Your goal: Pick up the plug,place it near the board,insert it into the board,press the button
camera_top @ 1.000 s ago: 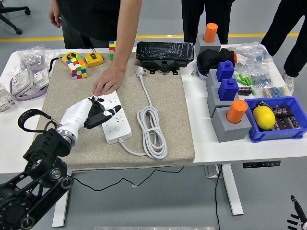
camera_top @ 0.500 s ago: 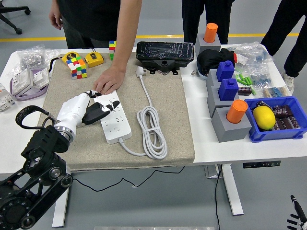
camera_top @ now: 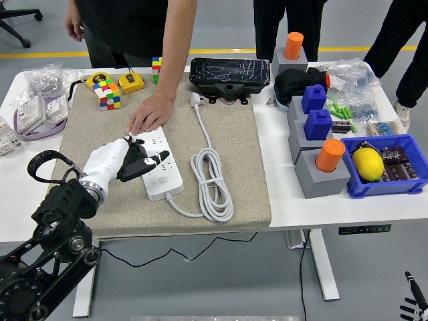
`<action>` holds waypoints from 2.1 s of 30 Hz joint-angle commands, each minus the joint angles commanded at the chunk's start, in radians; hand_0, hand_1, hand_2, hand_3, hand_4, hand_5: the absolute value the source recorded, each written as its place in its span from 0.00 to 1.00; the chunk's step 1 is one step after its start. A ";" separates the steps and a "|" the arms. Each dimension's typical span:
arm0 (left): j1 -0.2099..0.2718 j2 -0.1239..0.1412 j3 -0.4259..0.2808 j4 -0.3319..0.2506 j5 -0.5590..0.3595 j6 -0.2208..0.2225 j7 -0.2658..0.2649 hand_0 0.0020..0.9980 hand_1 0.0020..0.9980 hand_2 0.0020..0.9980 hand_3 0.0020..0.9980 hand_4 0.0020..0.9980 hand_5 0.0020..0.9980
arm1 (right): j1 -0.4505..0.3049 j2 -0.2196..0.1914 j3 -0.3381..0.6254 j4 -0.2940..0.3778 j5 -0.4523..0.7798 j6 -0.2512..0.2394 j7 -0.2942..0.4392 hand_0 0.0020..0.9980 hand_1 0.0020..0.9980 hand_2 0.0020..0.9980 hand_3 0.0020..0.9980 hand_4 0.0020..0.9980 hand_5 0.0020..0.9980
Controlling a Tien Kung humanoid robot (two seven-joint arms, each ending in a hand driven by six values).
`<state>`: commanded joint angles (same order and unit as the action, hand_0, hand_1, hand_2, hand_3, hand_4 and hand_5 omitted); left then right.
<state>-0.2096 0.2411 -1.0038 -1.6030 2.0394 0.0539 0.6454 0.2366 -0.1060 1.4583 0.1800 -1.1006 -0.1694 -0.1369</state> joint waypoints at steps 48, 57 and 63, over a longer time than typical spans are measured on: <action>-0.035 0.007 0.065 -0.160 -0.010 0.127 -0.052 0.75 0.77 0.78 0.82 0.96 0.64 | 0.001 -0.002 -0.003 0.000 0.003 0.002 -0.001 0.81 0.77 0.75 0.82 1.00 1.00; -0.018 0.023 0.075 -0.176 -0.034 0.121 -0.141 0.39 0.47 0.52 0.68 0.66 0.18 | -0.001 -0.002 0.000 0.000 0.000 0.002 0.000 0.80 0.77 0.75 0.81 1.00 1.00; -0.013 0.030 0.072 -0.176 -0.046 0.013 -0.142 0.22 0.14 0.22 0.69 0.57 0.00 | -0.003 -0.001 0.002 0.000 -0.001 0.003 0.001 0.80 0.77 0.75 0.81 1.00 1.00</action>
<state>-0.2230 0.2713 -0.9321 -1.7790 1.9934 0.0666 0.5033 0.2337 -0.1067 1.4603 0.1800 -1.1015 -0.1668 -0.1361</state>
